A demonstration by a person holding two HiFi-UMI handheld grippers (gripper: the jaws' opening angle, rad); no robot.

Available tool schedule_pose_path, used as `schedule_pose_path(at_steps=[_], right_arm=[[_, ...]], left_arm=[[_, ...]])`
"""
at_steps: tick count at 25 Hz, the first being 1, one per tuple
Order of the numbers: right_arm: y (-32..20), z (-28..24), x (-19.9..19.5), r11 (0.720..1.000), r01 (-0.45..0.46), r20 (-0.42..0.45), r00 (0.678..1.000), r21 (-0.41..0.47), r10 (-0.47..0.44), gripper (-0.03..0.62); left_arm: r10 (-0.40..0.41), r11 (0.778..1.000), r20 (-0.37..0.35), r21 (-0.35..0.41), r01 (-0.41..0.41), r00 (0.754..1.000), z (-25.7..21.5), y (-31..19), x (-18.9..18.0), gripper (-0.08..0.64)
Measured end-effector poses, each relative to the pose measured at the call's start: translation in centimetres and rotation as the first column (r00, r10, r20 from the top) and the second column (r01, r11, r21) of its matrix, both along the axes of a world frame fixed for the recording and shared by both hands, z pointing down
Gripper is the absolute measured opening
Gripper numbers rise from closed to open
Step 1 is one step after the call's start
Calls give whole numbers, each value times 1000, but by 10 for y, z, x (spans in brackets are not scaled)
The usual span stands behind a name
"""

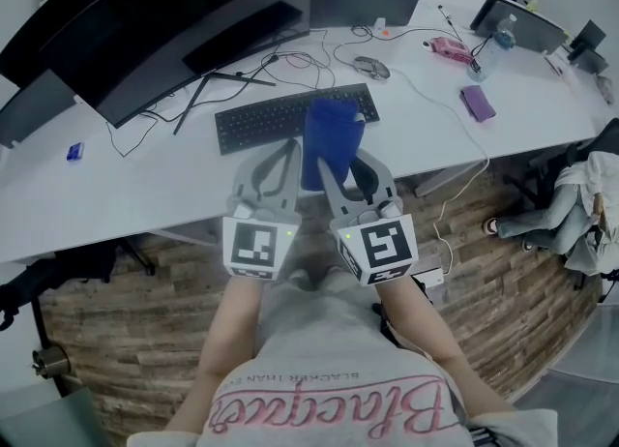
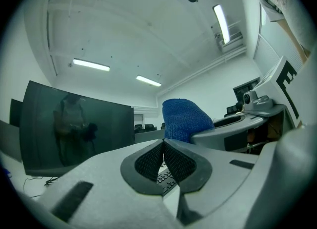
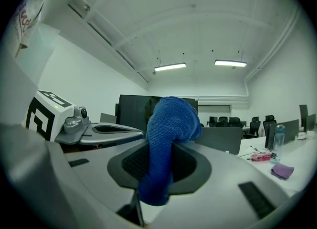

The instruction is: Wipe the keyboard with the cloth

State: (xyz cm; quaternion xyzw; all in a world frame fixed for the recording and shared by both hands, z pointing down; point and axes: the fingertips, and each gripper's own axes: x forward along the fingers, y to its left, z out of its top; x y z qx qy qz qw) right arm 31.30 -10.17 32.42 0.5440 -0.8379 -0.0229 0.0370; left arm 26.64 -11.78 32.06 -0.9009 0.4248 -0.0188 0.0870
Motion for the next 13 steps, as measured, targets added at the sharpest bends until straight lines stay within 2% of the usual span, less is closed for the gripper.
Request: schedule_pose_path(at_steps=[13], right_arm=[[2, -14, 39, 999, 12, -11, 1000, 36, -12, 87]], left_arm=[[-18, 999, -19, 30, 18, 1000, -23, 6, 40, 5]])
